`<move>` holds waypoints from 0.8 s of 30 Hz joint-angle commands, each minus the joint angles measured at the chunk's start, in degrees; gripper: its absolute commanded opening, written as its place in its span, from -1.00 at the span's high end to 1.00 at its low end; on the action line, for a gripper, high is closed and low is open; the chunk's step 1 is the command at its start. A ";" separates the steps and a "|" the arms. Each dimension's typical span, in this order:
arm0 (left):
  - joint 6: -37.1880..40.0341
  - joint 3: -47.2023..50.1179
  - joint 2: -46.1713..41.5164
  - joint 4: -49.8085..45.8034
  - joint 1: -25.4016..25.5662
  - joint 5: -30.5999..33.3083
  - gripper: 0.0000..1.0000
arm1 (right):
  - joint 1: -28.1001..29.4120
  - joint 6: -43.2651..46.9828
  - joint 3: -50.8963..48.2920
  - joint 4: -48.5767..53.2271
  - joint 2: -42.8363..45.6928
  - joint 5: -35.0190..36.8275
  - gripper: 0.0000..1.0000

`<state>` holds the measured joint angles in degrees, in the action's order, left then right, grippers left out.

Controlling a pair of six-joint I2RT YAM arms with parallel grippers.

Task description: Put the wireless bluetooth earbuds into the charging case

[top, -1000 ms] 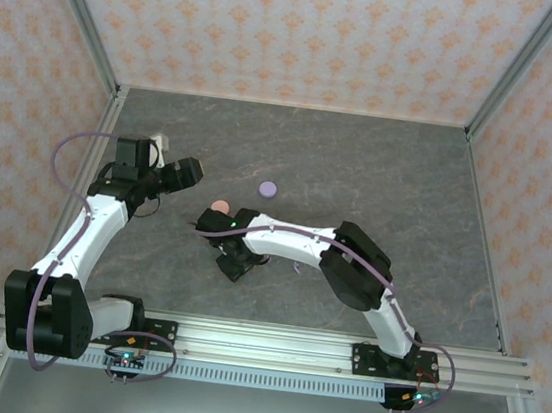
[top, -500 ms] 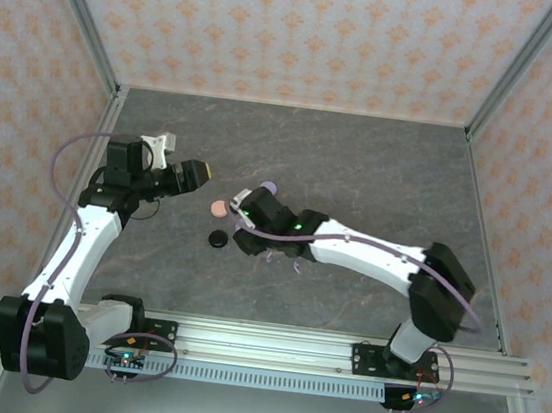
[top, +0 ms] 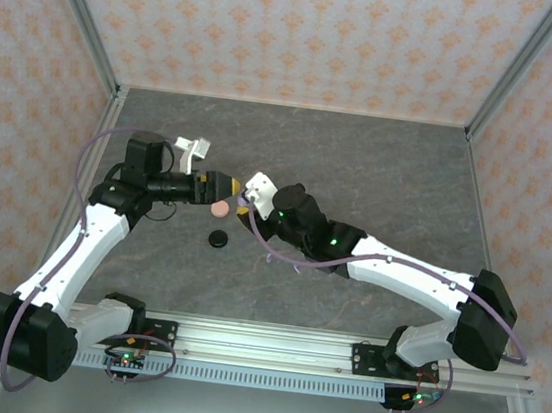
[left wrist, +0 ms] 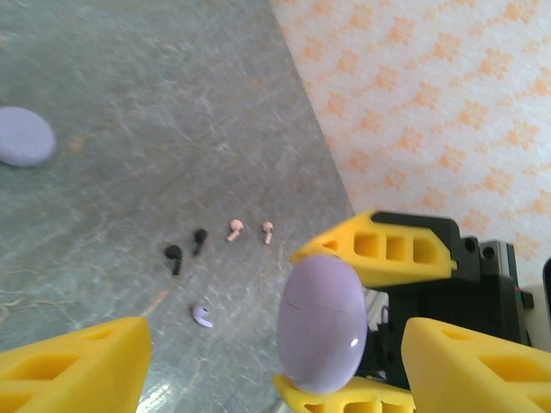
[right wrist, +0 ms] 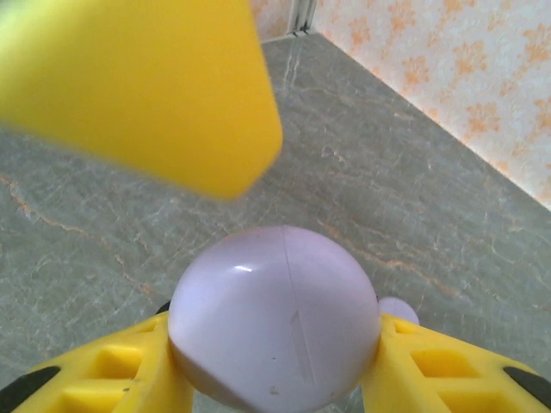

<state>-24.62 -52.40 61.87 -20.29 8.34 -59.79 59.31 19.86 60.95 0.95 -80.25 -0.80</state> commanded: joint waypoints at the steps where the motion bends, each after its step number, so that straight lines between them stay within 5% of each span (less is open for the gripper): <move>1: -0.46 -1.81 0.69 0.33 0.92 -3.50 -0.49 | -0.16 2.50 -0.04 -3.09 1.39 1.46 0.06; 7: 1.95 -2.41 1.65 -2.09 2.82 -4.86 -0.39 | -0.16 2.83 0.12 -2.54 1.41 1.94 0.05; 15: 3.31 -2.81 3.02 -3.26 4.23 -5.60 0.12 | -0.16 2.28 0.64 -1.90 1.33 0.89 0.05; 24: 3.73 -2.24 2.14 -2.42 5.51 -5.43 0.39 | -0.16 0.23 1.27 -1.78 0.44 -2.53 0.05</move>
<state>-21.96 -53.32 64.82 -22.87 12.78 -63.83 59.20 21.28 60.97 0.36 -80.25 -1.26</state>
